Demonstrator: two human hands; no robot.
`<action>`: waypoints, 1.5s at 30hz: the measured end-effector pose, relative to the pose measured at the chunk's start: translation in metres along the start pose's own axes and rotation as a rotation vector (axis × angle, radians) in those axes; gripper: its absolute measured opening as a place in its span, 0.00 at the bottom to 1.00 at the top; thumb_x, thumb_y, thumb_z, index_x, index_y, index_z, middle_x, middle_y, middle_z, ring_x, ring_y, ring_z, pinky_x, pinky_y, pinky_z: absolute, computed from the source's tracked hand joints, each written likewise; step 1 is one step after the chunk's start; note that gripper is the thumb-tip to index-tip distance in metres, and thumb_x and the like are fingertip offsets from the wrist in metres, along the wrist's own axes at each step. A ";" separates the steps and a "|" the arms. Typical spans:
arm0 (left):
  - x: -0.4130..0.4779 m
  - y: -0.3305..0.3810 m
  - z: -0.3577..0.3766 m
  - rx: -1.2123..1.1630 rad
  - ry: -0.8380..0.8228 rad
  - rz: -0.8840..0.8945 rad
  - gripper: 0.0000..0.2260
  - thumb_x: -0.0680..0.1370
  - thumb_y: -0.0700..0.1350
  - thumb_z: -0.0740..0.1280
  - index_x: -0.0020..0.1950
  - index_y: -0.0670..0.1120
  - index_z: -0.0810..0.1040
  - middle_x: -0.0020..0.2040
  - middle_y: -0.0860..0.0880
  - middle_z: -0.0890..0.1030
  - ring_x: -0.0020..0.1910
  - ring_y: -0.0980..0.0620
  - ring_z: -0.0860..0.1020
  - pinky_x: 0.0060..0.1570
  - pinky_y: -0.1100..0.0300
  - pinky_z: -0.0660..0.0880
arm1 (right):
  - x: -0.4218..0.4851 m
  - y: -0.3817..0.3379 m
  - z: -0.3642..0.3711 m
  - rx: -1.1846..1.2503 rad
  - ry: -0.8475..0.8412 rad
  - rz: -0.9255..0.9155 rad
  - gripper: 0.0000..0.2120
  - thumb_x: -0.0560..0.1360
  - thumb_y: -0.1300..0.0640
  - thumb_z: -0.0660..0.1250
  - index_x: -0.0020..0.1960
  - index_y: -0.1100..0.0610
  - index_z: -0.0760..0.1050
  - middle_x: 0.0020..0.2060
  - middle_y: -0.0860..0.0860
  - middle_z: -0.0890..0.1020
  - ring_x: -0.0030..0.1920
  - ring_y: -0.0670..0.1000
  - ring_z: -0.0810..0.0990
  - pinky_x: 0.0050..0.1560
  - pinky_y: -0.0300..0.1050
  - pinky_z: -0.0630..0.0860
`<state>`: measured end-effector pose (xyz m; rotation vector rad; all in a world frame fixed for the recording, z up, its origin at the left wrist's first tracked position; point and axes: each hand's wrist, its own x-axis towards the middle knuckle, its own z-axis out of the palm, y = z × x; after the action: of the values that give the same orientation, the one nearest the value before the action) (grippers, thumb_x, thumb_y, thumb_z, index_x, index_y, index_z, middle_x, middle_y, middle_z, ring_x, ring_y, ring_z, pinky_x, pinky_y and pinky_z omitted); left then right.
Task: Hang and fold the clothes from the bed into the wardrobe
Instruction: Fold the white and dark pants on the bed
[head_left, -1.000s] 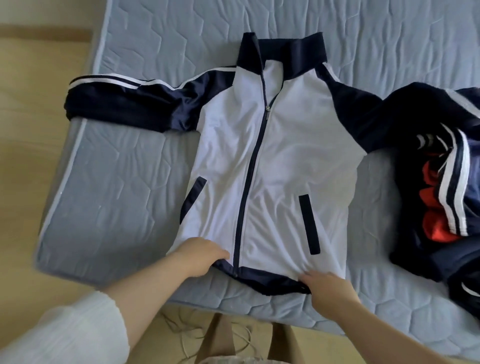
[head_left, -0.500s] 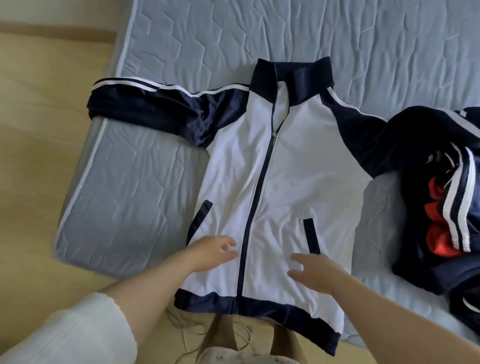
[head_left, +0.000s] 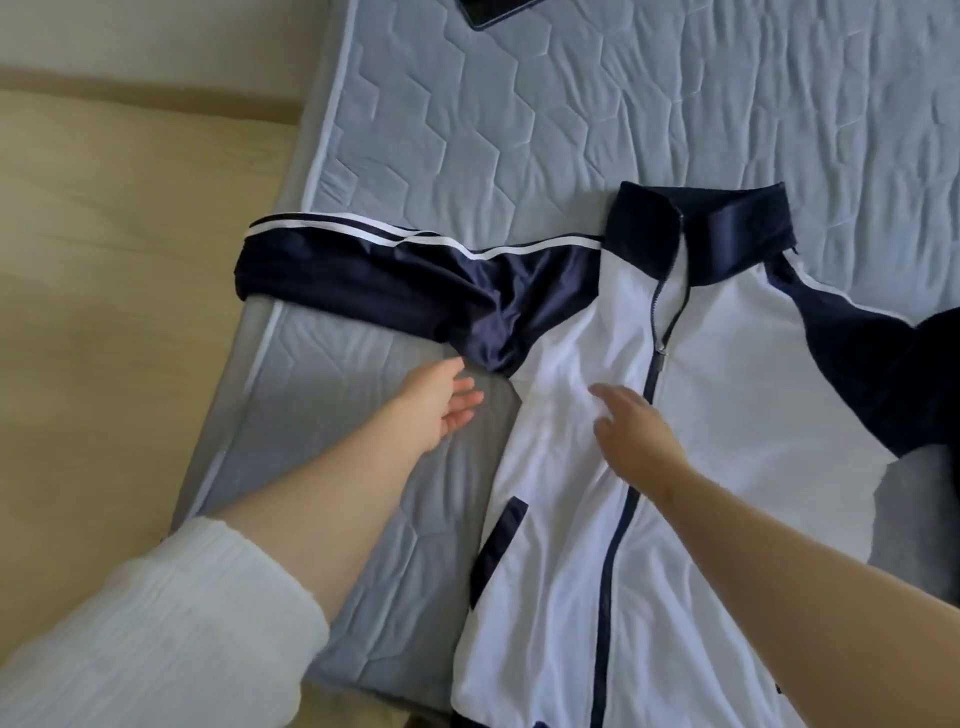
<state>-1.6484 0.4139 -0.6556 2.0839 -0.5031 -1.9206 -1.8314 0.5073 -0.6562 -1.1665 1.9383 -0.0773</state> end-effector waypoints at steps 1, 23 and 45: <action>0.010 0.009 -0.006 -0.035 0.005 0.003 0.15 0.81 0.48 0.58 0.66 0.45 0.69 0.53 0.48 0.77 0.39 0.54 0.77 0.32 0.62 0.70 | 0.015 -0.010 0.002 0.005 0.024 -0.003 0.24 0.78 0.62 0.52 0.74 0.50 0.58 0.73 0.47 0.61 0.69 0.54 0.64 0.59 0.47 0.68; 0.119 0.136 -0.175 -0.780 0.120 0.285 0.14 0.81 0.41 0.56 0.63 0.45 0.75 0.63 0.45 0.77 0.61 0.46 0.75 0.61 0.53 0.72 | 0.105 -0.065 0.045 -0.364 -0.422 0.134 0.39 0.77 0.47 0.62 0.77 0.51 0.39 0.76 0.57 0.44 0.75 0.58 0.52 0.71 0.46 0.55; -0.035 0.065 -0.005 0.376 0.041 0.877 0.16 0.81 0.45 0.57 0.68 0.48 0.70 0.61 0.47 0.78 0.60 0.48 0.74 0.52 0.65 0.67 | 0.030 -0.079 -0.021 1.045 0.058 0.169 0.17 0.78 0.42 0.57 0.65 0.43 0.66 0.64 0.49 0.73 0.61 0.53 0.75 0.61 0.51 0.70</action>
<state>-1.6509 0.3694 -0.5965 1.6211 -1.5472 -1.3113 -1.7973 0.4329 -0.6266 -0.2973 1.6421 -0.9158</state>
